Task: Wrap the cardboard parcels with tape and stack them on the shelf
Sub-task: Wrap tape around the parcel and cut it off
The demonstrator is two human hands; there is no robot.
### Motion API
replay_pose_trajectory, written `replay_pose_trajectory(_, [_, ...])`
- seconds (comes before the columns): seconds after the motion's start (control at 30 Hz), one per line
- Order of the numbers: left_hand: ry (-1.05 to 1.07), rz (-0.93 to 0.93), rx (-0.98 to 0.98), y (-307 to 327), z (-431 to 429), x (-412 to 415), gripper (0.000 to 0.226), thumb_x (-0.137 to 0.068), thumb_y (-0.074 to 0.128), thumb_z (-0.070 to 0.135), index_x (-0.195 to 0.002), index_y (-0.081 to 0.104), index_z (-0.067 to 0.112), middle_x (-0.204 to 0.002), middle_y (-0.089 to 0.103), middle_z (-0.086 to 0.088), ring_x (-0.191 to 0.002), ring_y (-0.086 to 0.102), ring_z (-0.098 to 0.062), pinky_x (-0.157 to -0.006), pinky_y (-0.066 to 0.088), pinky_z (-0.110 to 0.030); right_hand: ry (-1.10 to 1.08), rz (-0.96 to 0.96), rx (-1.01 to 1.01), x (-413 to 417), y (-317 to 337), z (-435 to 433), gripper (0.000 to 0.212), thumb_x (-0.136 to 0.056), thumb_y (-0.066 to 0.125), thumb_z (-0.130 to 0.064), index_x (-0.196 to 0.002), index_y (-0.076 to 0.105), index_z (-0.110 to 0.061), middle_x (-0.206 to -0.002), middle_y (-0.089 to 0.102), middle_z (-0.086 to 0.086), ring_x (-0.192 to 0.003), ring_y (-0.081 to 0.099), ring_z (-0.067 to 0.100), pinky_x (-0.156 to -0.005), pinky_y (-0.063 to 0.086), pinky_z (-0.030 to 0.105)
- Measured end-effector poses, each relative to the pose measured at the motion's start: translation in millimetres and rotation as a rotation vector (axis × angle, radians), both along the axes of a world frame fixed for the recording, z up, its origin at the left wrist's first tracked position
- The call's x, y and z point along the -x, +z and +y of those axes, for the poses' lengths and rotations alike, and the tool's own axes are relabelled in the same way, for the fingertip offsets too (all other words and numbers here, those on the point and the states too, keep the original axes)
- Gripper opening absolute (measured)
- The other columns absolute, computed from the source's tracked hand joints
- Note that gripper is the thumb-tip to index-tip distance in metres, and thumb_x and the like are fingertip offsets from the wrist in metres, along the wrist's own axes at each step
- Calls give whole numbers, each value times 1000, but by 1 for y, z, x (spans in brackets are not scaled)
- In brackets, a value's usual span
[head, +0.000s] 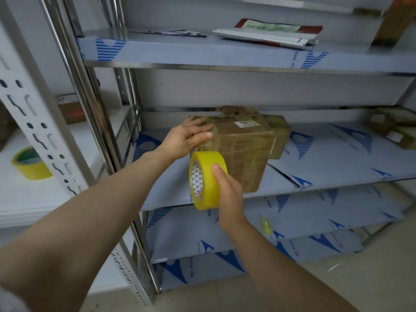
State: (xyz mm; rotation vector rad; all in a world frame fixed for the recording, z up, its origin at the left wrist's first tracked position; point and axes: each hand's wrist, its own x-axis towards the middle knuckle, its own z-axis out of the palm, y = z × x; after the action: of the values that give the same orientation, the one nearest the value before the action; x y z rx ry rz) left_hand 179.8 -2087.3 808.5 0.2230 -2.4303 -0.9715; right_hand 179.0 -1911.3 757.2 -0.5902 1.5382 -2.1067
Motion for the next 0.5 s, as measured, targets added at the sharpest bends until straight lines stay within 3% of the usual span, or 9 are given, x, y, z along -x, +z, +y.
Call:
replay_pose_trajectory(0.13, [-37, -81, -7, 3, -3, -5, 47, -87, 64, 30, -132, 55, 19, -150, 37, -1, -146, 13, -19, -119, 11, -39, 0, 5, 0, 2, -3, 5, 22, -89, 61, -32, -81, 76, -17, -73, 69, 6, -74, 64, 12, -65, 54, 20])
replay_pose_trajectory(0.2, [-28, -91, 43, 3, -2, -5, 48, -88, 63, 29, -134, 53, 19, -149, 38, 0, -146, 12, -19, -118, 10, -35, -15, -14, -51, -2, -10, 5, 37, -90, 61, -32, -89, 65, 5, -73, 58, 21, -73, 58, 22, -65, 52, 31])
replay_pose_trajectory(0.27, [-31, -101, 64, 2, -2, -5, 51, -88, 62, 32, -136, 51, 20, -150, 37, 1, -146, 10, -18, -117, 8, -34, -21, -3, -100, -4, -13, 6, 49, -90, 61, -35, -95, 58, 14, -75, 55, 24, -75, 54, 25, -70, 47, 36])
replay_pose_trajectory(0.37, [-30, -158, 99, 2, -7, -9, 66, -79, 70, 39, -139, 47, 25, -152, 33, 4, -146, 9, -15, -118, 9, -36, 6, 28, -149, 0, -15, 2, 41, -88, 63, -43, -86, 67, -2, -75, 63, 13, -75, 60, 24, -76, 53, 41])
replay_pose_trajectory(0.5, [-5, -91, 132, -1, -4, -4, 66, -79, 74, 28, -139, 47, 22, -151, 35, -2, -146, 12, -19, -116, 11, -33, 52, 46, -238, 12, -14, -6, 28, -86, 62, -50, -71, 73, -30, -74, 68, 0, -74, 65, 17, -83, 54, 45])
